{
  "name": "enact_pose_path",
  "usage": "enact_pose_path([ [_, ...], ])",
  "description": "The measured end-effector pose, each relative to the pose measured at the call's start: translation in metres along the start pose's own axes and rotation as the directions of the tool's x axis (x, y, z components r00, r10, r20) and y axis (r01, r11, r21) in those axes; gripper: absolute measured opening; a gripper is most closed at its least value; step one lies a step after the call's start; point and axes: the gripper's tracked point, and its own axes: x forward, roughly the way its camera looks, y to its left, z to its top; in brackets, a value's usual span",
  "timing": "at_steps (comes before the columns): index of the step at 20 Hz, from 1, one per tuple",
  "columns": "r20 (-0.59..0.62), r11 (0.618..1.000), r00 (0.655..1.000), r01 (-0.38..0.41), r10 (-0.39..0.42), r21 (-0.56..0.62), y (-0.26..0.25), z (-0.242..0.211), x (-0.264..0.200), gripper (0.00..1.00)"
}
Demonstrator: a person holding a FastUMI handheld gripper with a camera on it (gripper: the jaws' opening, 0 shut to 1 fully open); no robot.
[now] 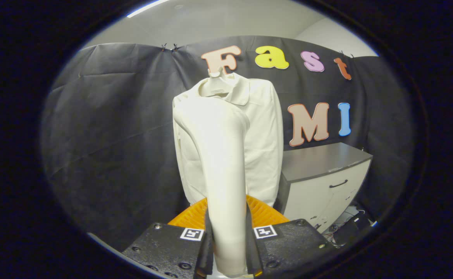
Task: Iron the clothes twice with a garment steamer, once on the left side and once on the right side.
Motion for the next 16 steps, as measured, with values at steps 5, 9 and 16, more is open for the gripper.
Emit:
enact_pose_path([
  [5,-0.033,0.999,0.999,-0.038,0.037,-0.010,0.035,-0.002,0.054,0.33],
  [9,-0.043,0.999,0.998,-0.048,0.047,-0.027,0.052,-0.002,0.106,0.33],
  [16,0.019,0.999,0.999,-0.041,0.041,-0.034,0.076,0.019,0.201,0.33],
])
